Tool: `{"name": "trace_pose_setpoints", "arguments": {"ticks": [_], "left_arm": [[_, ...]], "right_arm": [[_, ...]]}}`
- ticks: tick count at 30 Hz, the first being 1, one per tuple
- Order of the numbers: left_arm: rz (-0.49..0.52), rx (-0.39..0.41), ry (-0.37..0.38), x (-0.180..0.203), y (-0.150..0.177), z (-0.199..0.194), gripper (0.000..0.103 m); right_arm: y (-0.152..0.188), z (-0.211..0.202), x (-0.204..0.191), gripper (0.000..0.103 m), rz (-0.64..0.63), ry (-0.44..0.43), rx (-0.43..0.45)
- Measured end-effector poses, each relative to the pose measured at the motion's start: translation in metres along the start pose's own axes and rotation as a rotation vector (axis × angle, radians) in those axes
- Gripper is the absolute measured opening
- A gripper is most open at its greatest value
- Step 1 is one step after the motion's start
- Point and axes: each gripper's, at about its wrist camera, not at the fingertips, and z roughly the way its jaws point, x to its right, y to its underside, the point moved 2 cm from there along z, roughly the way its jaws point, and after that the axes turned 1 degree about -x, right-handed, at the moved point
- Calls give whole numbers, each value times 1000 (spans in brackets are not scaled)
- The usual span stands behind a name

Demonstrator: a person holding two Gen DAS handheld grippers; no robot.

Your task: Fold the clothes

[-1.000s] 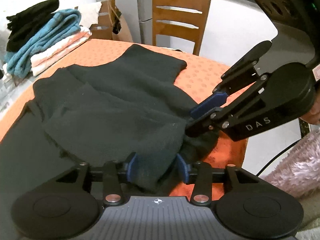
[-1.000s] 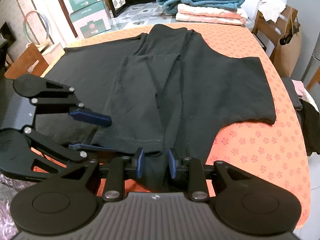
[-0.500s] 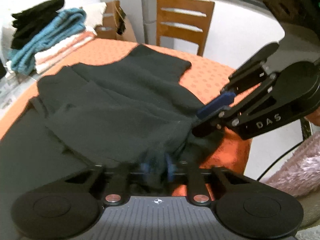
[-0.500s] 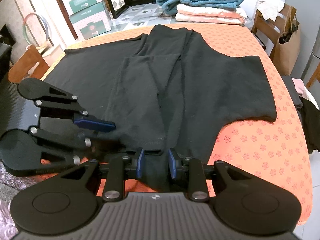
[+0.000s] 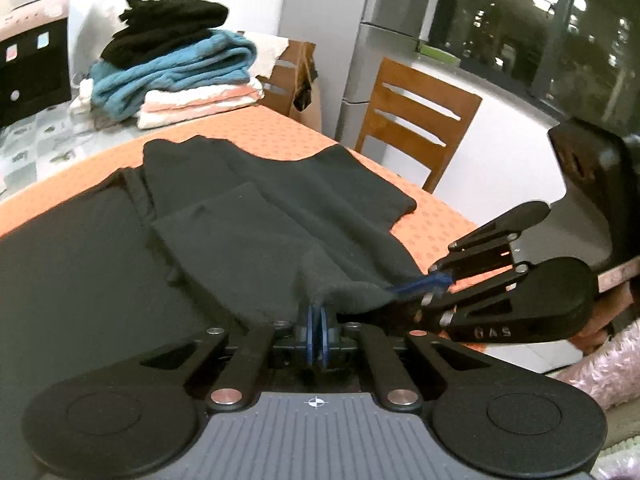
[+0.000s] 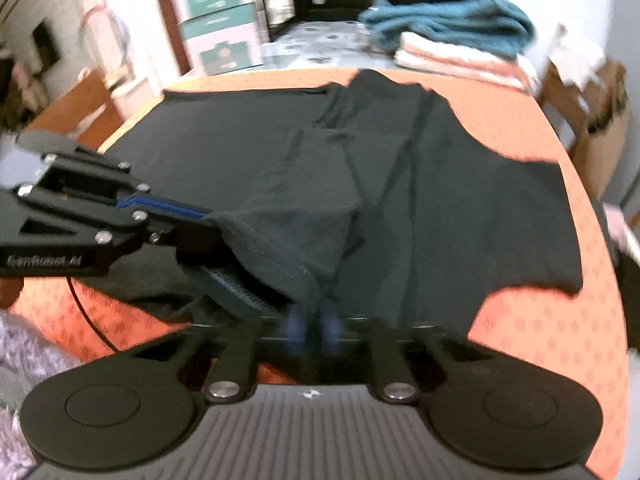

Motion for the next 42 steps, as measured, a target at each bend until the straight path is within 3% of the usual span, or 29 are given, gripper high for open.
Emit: {"name": "trace_pose_setpoints", "arguments": {"ticks": [3, 7, 10, 15, 18, 22, 28, 32, 37, 42], "left_arm": [[-9, -70, 28, -4, 8, 6, 7], [-1, -198, 30, -5, 22, 19, 11], [-13, -164, 28, -10, 21, 8, 17], [-87, -62, 56, -20, 13, -7, 30], [-126, -40, 65, -23, 8, -3, 30], [-121, -70, 68, -22, 7, 12, 30], [-71, -251, 4, -19, 18, 44, 32], [-82, -230, 3, -23, 17, 38, 37], [-126, -190, -14, -30, 13, 19, 44], [-216, -141, -53, -42, -1, 5, 48]], "right_arm": [[-5, -11, -12, 3, -115, 54, 7], [-1, -9, -20, 4, -218, 68, -109], [-3, -16, -18, 12, -226, 81, -120], [-25, -34, -9, 20, -110, 39, -5], [-38, -27, -5, 20, -31, 9, 55], [-43, -1, -5, 20, -1, -26, 62], [-21, 43, -5, 20, -24, -15, -66], [-13, 50, -4, 22, -16, -10, -101], [-27, 17, 10, 25, 78, 9, -4], [-30, -7, 56, 29, 219, 106, 59]]}}
